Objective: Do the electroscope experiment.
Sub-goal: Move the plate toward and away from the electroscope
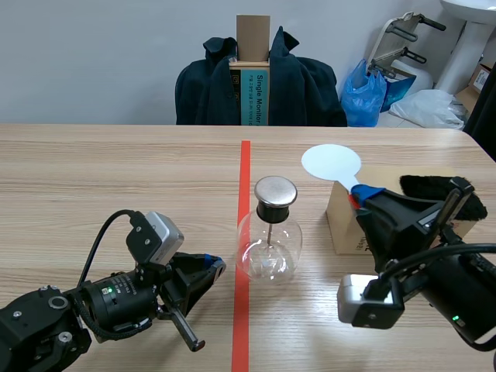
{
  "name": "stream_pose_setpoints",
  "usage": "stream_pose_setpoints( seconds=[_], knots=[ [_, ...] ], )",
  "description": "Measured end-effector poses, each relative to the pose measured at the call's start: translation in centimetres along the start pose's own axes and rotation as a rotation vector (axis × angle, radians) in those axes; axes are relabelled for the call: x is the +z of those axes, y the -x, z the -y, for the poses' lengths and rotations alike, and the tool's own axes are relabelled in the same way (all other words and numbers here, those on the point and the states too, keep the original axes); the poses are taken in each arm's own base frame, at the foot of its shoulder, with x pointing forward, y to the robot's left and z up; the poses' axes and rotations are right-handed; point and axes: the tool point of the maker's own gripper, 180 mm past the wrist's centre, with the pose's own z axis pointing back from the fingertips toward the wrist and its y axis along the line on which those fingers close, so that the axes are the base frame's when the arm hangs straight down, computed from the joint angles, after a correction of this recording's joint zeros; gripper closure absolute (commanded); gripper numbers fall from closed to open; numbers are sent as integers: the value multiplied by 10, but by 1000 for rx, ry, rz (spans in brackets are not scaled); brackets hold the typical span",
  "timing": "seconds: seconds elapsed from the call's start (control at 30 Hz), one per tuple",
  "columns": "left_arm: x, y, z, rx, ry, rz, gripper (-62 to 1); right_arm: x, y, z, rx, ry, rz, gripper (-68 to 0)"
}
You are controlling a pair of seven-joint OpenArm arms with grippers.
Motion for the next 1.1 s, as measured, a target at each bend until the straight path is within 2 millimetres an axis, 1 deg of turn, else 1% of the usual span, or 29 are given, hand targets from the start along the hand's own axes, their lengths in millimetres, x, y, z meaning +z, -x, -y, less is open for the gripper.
stream_pose_setpoints(
  seconds=[0.1,0.23,0.33,0.47,0.87,1.1],
  knots=[
    [0,0,0,0,0,0,-17,0,12,0,0,0,-65,-8],
    [0,0,0,0,0,0,-17,1,22,0,-2,-2,-123,-8],
    [0,0,0,0,0,0,-17,2,26,0,-2,-2,-145,-8],
    [0,0,0,0,0,0,-17,2,25,0,-2,-2,-138,-8],
    [0,0,0,0,0,0,-17,1,-22,0,-1,-2,122,-8],
    [0,0,0,0,0,0,-17,5,-40,0,-1,-2,225,-8]
  ],
)
